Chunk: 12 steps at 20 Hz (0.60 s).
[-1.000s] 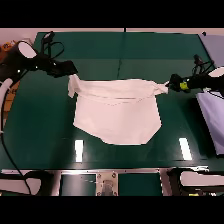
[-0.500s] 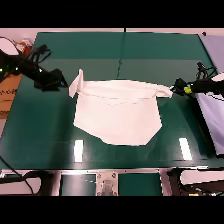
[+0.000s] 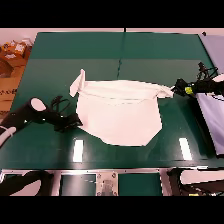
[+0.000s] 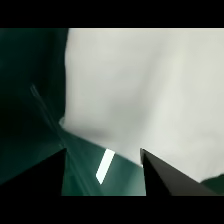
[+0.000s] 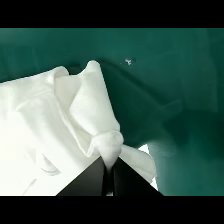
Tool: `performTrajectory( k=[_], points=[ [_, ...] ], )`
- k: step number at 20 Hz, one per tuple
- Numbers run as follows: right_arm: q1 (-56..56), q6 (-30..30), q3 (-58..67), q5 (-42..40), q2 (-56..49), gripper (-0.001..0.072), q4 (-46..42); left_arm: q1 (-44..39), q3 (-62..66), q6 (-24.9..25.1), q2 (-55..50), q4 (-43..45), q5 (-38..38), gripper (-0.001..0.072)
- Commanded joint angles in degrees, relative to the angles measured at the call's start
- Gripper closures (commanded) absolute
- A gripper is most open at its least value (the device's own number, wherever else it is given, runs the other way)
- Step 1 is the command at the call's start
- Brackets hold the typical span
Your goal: Fold the shirts.
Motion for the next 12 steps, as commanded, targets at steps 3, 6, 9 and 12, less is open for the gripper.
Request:
performTrajectory(
  k=[3,6,9,12],
  points=[
    [-0.5,2.3,0.0,2.7,0.3,0.0694,-0.2,-1.9,-4.8,2.8,-1.7,-4.8,20.0,0.0614],
    [-2.0,4.2,-3.5,5.9,3.9,0.0693,-0.9,2.5,1.5,4.1,-1.7,1.2,17.4,0.0689],
    [-3.9,8.3,-14.5,6.4,14.3,0.0693,-2.1,12.0,11.1,4.1,-1.8,11.8,9.2,0.0689],
    [-3.5,12.1,-27.8,8.7,26.2,0.0693,-2.3,21.4,20.7,10.6,-3.4,13.7,5.6,0.0688]
  ],
)
